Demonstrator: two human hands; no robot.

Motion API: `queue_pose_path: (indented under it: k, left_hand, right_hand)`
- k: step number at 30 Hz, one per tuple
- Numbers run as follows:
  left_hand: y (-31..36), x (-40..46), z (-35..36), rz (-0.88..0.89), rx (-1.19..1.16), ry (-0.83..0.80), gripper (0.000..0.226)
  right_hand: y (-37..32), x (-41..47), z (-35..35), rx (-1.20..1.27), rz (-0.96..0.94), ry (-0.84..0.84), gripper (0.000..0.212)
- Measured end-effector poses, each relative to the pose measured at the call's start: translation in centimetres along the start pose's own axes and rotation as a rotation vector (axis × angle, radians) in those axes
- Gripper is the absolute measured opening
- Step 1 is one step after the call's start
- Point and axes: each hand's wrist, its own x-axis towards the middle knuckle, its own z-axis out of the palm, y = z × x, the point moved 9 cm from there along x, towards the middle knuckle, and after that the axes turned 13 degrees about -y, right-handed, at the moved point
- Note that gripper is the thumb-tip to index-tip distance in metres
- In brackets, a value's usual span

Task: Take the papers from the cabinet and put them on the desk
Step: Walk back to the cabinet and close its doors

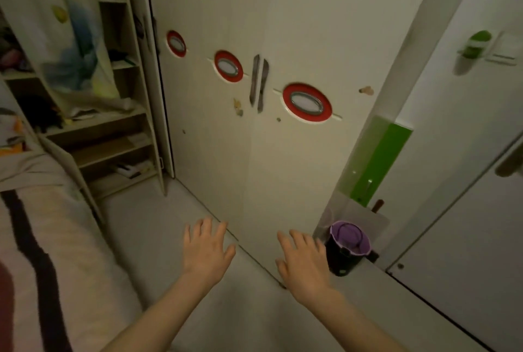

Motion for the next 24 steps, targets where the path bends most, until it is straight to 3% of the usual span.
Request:
queue_pose_path:
  k: [5, 9, 24]
  left_hand:
    - [-2.2, 8.4, -3.1, -0.075, 0.063, 0.018, 0.052]
    - [-6.1, 13.8, -4.8, -0.187, 0.061, -0.018, 0.049]
    - [-23.8, 32.8, -8.0, -0.726, -0.08, 0.002, 0.057]
  right_hand:
    - [-1.0, 10.7, -2.3, 0.053, -0.121, -0.077, 0.053]
    - [-3.8, 19.7, -3.9, 0.074, -0.22, -0.013, 0.052]
    - [-18.8, 52.3, -6.8, -0.008, -0.702, -0.082, 0.056]
